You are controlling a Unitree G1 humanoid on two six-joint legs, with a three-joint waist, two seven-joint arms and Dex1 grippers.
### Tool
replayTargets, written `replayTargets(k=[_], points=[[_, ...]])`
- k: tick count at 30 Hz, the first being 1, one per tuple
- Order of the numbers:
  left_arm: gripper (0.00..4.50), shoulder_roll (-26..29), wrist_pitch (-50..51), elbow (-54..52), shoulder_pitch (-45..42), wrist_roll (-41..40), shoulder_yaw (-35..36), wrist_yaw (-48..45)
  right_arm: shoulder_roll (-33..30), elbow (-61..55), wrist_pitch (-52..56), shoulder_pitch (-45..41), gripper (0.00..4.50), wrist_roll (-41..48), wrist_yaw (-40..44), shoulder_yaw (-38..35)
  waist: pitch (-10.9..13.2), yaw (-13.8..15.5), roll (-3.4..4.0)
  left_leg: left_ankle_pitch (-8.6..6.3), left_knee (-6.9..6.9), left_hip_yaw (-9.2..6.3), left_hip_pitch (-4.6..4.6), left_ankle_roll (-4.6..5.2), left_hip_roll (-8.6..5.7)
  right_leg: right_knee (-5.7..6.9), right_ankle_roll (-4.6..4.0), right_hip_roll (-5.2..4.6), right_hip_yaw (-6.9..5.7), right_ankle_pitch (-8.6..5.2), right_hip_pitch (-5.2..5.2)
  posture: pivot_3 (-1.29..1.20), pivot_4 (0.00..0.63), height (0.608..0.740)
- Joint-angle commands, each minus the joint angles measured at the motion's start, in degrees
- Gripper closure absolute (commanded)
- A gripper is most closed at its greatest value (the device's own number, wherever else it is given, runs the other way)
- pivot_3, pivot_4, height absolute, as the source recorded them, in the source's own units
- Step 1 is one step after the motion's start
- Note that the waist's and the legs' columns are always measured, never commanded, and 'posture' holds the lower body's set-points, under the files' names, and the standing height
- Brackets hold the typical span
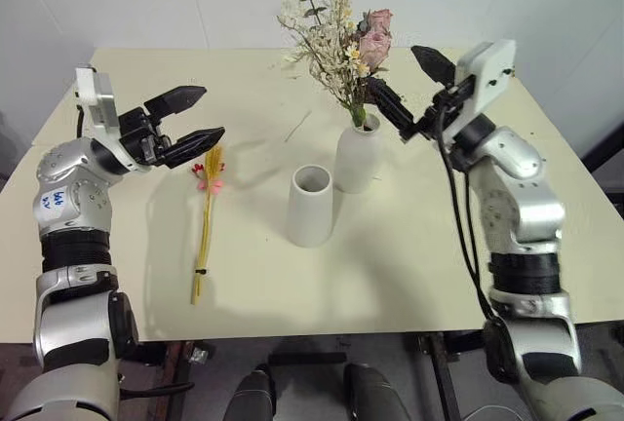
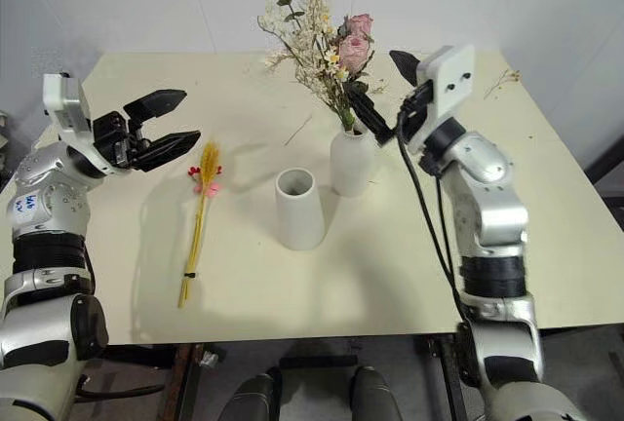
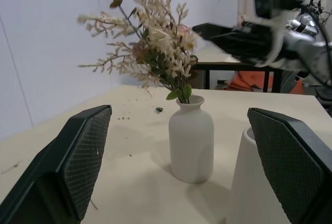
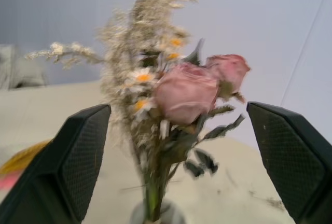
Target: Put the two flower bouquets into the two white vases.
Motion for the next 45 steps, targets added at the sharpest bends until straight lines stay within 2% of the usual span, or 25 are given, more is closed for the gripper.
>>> replayTargets(k=[1, 3, 6, 10, 13, 18, 25, 34, 39, 45], points=[[0.0, 0.53, -0.89, -1.8, -0.41, 0.94, 0.07, 3.56, -7.02, -9.75, 7.24, 3.9, 0.06, 6.17, 5.11, -3.15, 0.0, 0.21, 0.0, 0.0, 0.0, 0.0, 0.0, 0.0, 0.0, -0.01, 0.0, -0.01, 0.0, 0.0, 0.0, 0.0, 0.15, 0.74], [0.0, 0.46, -0.58, -2.89, 0.2, 1.5, -0.02, 6.02, -10.61, -12.02, 9.7, 6.21, 0.06, 8.98, 7.99, -4.09, 0.0, 0.25, -0.01, -0.01, 0.0, 0.0, 0.0, 0.01, 0.0, -0.03, -0.01, 0.0, 0.0, 0.0, 0.01, 0.0, 0.15, 0.74], [0.0, 0.37, 2.25, -7.42, 2.87, 2.07, 0.19, 12.22, -16.69, -15.14, 11.51, 11.03, 0.06, 15.09, 16.96, -6.53, 0.0, 0.49, -0.01, -0.01, 0.04, 0.01, 0.01, 0.02, 0.0, -0.07, 0.0, -0.01, 0.02, 0.0, 0.05, 0.0, 0.15, 0.74], [0.0, -0.28, 6.93, -14.45, 6.82, 2.87, 1.21, 23.41, -18.51, -12.85, 8.9, 11.17, 0.06, 16.63, 21.41, -7.42, 0.0, 0.5, -0.01, -0.02, 0.13, 0.01, 0.02, 0.03, 0.0, -0.07, 0.03, -0.01, 0.03, 0.02, 0.09, 0.0, 0.15, 0.74], [0.0, -0.8, 14.19, -24.87, 12.3, 3.75, 1.68, 34.17, -20.58, -11.22, 9.1, 11.92, 0.06, 18.32, 26.58, -7.62, 0.0, 0.73, -0.02, -0.02, 0.25, 0.01, 0.01, 0.03, 0.0, -0.05, 0.04, -0.03, 0.03, 0.03, 0.14, 0.0, 0.15, 0.74], [0.0, -1.1, 31.02, -41.44, 19.55, 3.67, 1.76, 48.72, -22.67, -5.65, 7.89, 11.2, 0.06, 17.2, 31.26, -6.67, 0.01, 1.03, -0.03, -0.06, 0.34, 0.0, 0.02, 0.03, 0.0, -0.18, 0.06, -0.04, 0.02, 0.05, 0.26, 0.0, 0.15, 0.74], [0.0, -4.93, 61.52, -56.88, 20.94, 1.12, 4.77, 64.87, -23.15, 0.84, 7.67, 8.28, 0.06, 16.03, 34.58, -5.1, 0.02, 1.05, -0.05, -0.08, 0.46, -0.01, 0.02, 0.02, -0.02, -0.25, 0.05, -0.04, 0.01, 0.04, 0.34, 0.0, 0.15, 0.74], [0.0, -10.07, 81.22, -57.49, 16.78, 4.97, 5.3, 72.61, -24.27, 4.92, 7.87, 7.64, 0.06, 14.94, 38.32, -4.95, 0.03, 1.06, -0.08, -0.11, 0.48, -0.03, 0.01, -0.02, -0.04, -0.3, 0.05, -0.03, 0.01, 0.04, 0.34, 0.0, 0.15, 0.74], [0.0, -11.22, 85.59, -55.51, 15.21, 6.57, 2.53, 72.59, -24.35, 4.89, 8.12, 7.7, 0.06, 14.46, 38.2, -5.26, 0.03, 1.04, -0.08, -0.14, 0.48, -0.02, 0.02, -0.06, -0.04, -0.32, 0.04, -0.02, 0.01, 0.04, 0.34, 0.0, 0.15, 0.74], [0.0, -10.81, 86.17, -53.33, 14.86, 6.7, -0.78, 71.89, -24.18, 3.18, 9.04, 8.55, 0.06, 15.06, 36.89, -6.27, 0.03, 1.08, -0.08, -0.17, 0.48, -0.02, 0.0, -0.1, -0.04, -0.38, 0.04, -0.03, 0.01, 0.04, 0.35, 0.0, 0.15, 0.74]])
